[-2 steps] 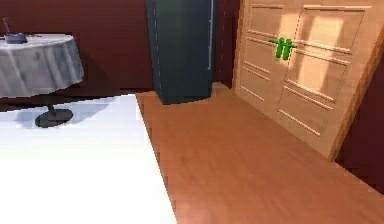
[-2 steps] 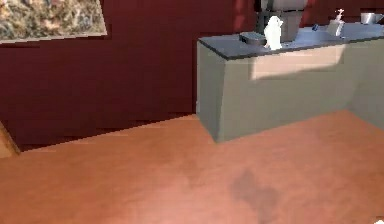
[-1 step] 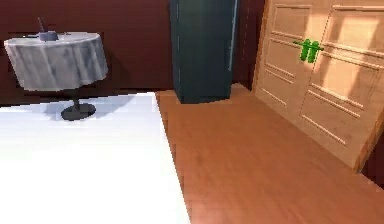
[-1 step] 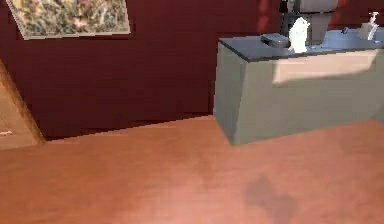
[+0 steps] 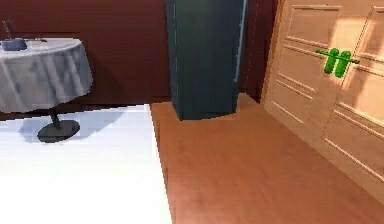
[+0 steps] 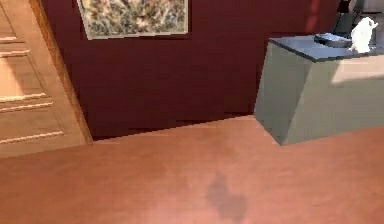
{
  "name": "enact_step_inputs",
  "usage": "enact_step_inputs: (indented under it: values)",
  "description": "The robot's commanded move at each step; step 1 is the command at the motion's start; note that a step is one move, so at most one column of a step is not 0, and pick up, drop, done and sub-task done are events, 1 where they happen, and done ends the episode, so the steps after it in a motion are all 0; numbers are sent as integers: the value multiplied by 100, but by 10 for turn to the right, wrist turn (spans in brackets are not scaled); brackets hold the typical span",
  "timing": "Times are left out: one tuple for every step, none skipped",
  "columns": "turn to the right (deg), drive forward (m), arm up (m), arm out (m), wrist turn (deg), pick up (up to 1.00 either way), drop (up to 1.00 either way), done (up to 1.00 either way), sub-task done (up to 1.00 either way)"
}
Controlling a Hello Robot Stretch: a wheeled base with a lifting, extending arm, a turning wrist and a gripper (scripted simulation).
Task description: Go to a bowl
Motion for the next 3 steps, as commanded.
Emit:
enact_step_inputs:
  values:
    - [60, 0, 0, 0, 0, 0, 0, 0, 0]
    - [0, 45, 0, 0, 0, 0, 0, 0, 0]
    - [-420, 0, 0, 0, 0, 0, 0, 0, 0]
